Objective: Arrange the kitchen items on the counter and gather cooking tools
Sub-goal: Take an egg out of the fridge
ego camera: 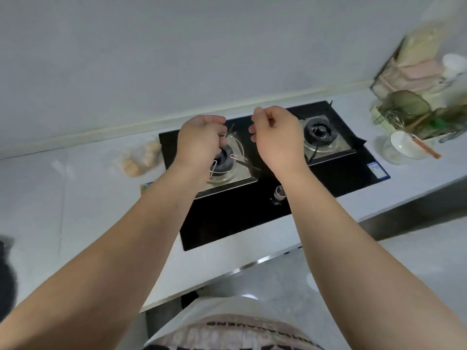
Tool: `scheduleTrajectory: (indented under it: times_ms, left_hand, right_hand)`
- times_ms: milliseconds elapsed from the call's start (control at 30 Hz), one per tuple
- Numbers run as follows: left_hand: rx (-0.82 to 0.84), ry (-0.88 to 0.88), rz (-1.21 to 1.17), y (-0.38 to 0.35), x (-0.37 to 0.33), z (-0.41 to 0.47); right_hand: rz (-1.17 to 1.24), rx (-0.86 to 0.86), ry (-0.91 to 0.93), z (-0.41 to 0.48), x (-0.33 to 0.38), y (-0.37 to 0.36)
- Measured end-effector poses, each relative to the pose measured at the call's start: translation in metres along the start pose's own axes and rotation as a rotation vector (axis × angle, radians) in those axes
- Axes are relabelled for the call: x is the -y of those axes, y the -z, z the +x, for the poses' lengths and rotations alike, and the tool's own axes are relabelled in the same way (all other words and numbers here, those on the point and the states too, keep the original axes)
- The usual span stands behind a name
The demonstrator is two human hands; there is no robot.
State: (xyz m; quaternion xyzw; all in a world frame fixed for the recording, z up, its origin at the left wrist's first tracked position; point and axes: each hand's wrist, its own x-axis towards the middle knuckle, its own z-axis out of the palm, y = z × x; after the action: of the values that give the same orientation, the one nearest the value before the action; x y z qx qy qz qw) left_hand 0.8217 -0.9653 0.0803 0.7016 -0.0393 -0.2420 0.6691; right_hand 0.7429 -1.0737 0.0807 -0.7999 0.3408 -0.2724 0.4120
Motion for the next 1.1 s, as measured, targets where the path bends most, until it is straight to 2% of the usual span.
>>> scheduleTrajectory:
  times_ms: [233, 467, 700, 867, 1033, 1100]
  left_hand:
    - [0.203, -0.055, 0.064, -0.179, 0.012, -0.089]
    - [0.378, -0.020, 0.155, -0.328, 0.035, -0.150]
    - [0.438, 0.033, 0.195, -0.417, 0.043, -0.146]
    - [0.465, 0.061, 0.202, -0.485, 0.054, -0.103]
    - [0.484, 0.111, 0.454, -0.565, 0.066, -0.046]
    - [0.440, 0.214, 0.480, -0.585, 0.077, -0.028]
  right_hand:
    - [0.041, -0.228, -0.085, -0.022, -0.091, 0.189]
    - [0.027, -0.329, -0.250, -0.034, -0.174, 0.334]
    - [0.023, -0.361, -0.356, 0.001, -0.239, 0.397]
    - [-0.084, -0.317, -0.365, 0.059, -0.279, 0.423]
    - [-0.176, -0.302, -0.394, 0.123, -0.316, 0.450]
    - [-0.200, -0.279, -0.405, 0.140, -0.329, 0.455]
